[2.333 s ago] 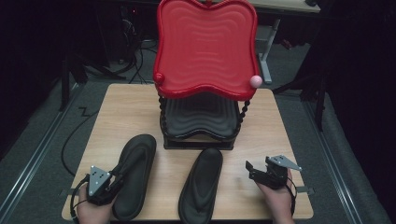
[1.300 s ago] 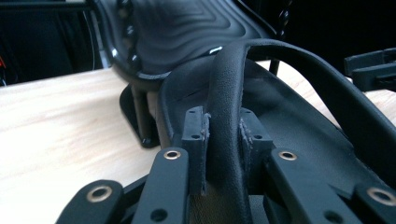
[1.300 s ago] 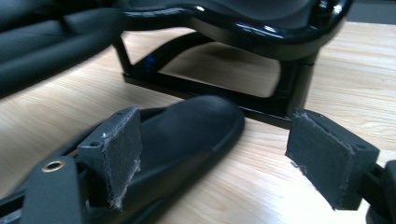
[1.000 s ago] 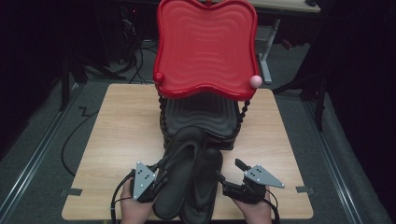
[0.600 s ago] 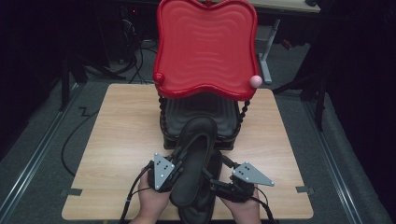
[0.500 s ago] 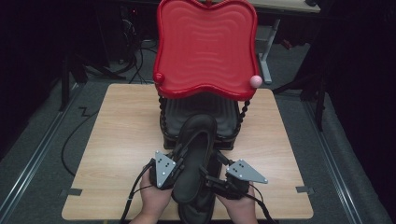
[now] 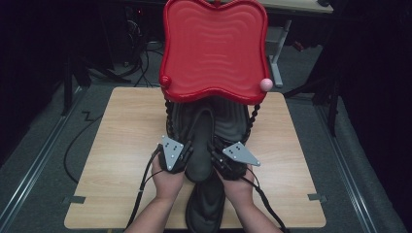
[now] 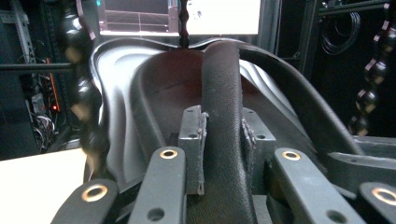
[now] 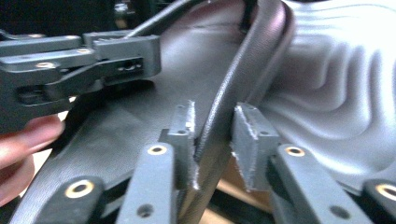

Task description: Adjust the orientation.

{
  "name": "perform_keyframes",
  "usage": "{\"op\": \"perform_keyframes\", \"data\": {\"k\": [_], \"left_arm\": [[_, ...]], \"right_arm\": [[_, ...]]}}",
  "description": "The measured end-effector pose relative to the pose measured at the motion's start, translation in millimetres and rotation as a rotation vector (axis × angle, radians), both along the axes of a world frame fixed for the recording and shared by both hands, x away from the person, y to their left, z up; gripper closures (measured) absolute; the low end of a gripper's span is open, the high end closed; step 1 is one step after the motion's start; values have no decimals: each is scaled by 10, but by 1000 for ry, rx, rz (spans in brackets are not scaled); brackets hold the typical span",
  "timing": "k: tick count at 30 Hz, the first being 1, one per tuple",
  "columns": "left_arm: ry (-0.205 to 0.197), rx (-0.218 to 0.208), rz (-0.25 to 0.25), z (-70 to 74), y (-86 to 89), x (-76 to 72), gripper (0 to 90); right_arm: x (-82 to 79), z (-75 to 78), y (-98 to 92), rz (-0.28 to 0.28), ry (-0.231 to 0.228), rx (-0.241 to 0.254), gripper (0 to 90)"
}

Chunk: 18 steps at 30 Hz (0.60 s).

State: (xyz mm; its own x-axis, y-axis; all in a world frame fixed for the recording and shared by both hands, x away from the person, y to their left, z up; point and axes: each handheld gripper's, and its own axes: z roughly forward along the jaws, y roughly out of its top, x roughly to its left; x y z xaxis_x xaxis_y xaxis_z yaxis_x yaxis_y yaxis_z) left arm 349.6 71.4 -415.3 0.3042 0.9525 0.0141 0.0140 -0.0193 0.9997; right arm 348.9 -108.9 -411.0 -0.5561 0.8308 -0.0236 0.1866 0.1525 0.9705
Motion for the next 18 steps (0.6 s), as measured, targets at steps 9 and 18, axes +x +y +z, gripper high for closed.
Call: {"op": "perform_keyframes", "data": {"k": [9, 18], "left_arm": [[10, 64, -15, -109, -162, 254, 663], [5, 55, -43, -89, -155, 169, 530]], "right_arm": [[290, -66, -26, -149, 5, 2, 833], [312, -88, -2, -198, 8, 8, 846]]}}
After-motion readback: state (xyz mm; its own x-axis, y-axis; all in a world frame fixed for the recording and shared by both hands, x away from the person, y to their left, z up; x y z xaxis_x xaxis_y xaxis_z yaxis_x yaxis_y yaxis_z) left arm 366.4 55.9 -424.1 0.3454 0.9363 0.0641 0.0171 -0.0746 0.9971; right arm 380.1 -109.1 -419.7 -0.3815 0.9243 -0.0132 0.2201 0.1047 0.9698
